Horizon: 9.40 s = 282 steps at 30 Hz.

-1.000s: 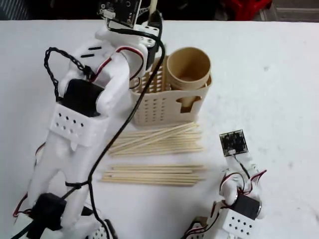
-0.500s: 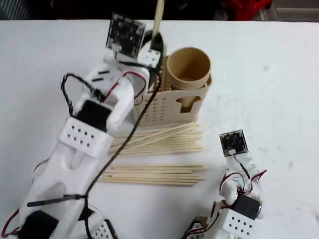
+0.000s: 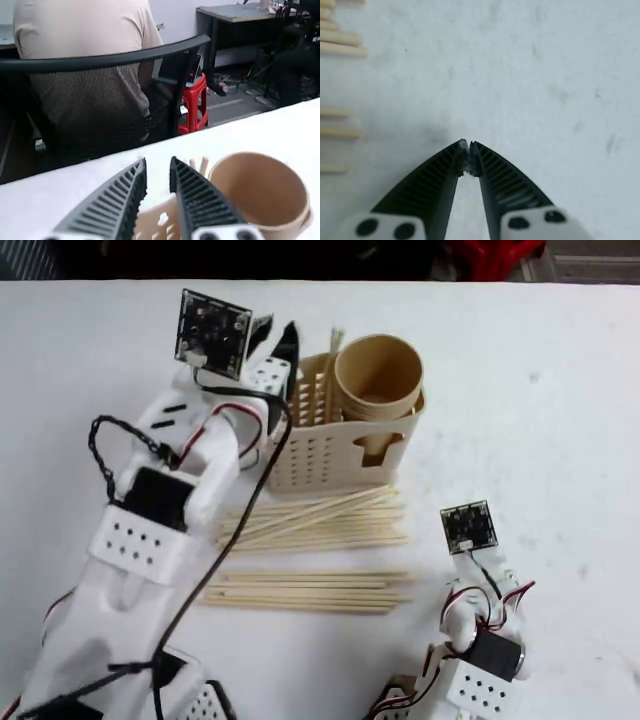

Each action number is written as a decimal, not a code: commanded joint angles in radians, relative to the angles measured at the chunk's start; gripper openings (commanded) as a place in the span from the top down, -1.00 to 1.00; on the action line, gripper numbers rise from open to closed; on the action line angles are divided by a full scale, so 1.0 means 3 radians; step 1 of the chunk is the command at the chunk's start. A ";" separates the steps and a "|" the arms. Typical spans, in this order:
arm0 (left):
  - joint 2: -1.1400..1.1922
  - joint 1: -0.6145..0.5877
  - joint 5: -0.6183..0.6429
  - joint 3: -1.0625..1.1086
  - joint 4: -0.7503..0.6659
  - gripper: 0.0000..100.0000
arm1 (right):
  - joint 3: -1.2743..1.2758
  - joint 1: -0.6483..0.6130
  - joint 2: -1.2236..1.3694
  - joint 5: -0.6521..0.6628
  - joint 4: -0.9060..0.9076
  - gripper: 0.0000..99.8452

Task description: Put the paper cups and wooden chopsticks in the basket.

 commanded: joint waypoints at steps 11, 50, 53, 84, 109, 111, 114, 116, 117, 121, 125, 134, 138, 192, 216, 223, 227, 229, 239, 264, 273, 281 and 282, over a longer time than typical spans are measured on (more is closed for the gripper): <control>-0.1046 0.0023 -0.0271 0.0056 0.2041 0.96 | 0.0020 -0.0033 -0.0028 0.0041 0.0008 0.97; 0.2243 0.0591 -0.2025 0.0455 0.0783 0.71 | 0.0020 -0.0033 -0.0028 0.0046 0.0008 0.97; 0.2243 0.0591 -0.2025 0.0460 0.0803 0.84 | 0.0020 -0.0033 -0.0028 0.0046 0.0008 0.97; 0.0448 0.0616 -0.1990 0.1217 0.1350 0.96 | 0.0020 0.0054 -0.0028 0.0046 -0.0008 0.97; -0.1112 0.0621 -0.1800 0.1187 0.2061 0.96 | 0.0020 0.0064 -0.0028 0.0046 -0.0008 0.97; -0.1266 0.0621 -0.1800 0.1100 0.2174 0.96 | 0.0020 0.0064 -0.0028 0.0046 -0.0008 0.97; -0.1435 0.0621 -0.1800 0.0956 0.2327 0.96 | 0.0020 0.0064 -0.0028 0.0046 -0.0008 0.97; -0.1481 0.0683 -0.1816 0.0956 0.2368 0.96 | 0.0020 0.0064 -0.0028 0.0046 -0.0008 0.97; -0.1481 0.0749 -0.1821 0.1023 0.2368 0.96 | 0.0020 0.0064 -0.0028 0.0046 -0.0008 0.97; -0.1476 0.0995 -0.1836 0.1739 0.1974 0.96 | 0.0020 0.0064 -0.0028 0.0046 -0.0008 0.97; -0.1470 0.0995 -0.1836 0.2348 0.1396 0.96 | 0.0020 0.0064 -0.0028 0.0046 -0.0008 0.96; -0.0954 0.0990 -0.1826 0.2348 0.1248 0.79 | 0.0020 0.0049 -0.0033 0.0036 -0.0120 0.96; -0.0519 0.0990 -0.1826 0.2097 0.1161 0.81 | 0.0020 0.0049 -0.0033 0.0041 -0.0125 0.96; 0.1337 -0.1378 -0.0629 -0.0082 0.1944 0.80 | -0.2123 -0.3225 0.3261 0.2327 -0.0187 0.56; 0.1762 -0.1363 -0.0624 -0.0077 0.1754 0.80 | -0.1545 -0.3757 0.3291 0.1811 -0.1107 0.57; 0.1762 -0.1363 -0.0624 -0.0072 0.1754 0.80 | -0.1821 -0.3792 0.3869 0.1805 -0.1123 0.57; 0.1762 -0.1373 -0.0624 -0.0072 0.1754 0.80 | -0.1984 -0.3792 0.4253 0.1826 -0.1148 0.57; 0.1762 -0.1373 -0.0624 -0.0072 0.1754 0.80 | -0.2020 -0.3782 0.4406 0.1816 -0.1266 0.58; 0.1762 -0.1373 -0.0624 -0.0072 0.1754 0.80 | -0.2092 -0.3567 0.4687 0.1805 -0.1399 0.97; 0.1767 -0.1368 -0.0624 -0.0072 0.1749 0.80 | -0.2839 -0.3204 0.4575 0.0240 -0.0908 0.97; 0.1767 -0.1363 -0.0624 0.0010 0.1591 0.80 | -0.2639 -0.3204 0.3184 -0.0353 -0.0713 0.97; 0.1767 -0.1358 -0.0624 0.0010 0.1586 0.80 | -0.3053 -0.3199 0.1660 -0.0885 -0.0325 0.97; 0.1767 -0.1358 -0.0624 0.0010 0.1586 0.80 | -0.3202 -0.3189 0.1660 -0.0962 -0.0330 0.97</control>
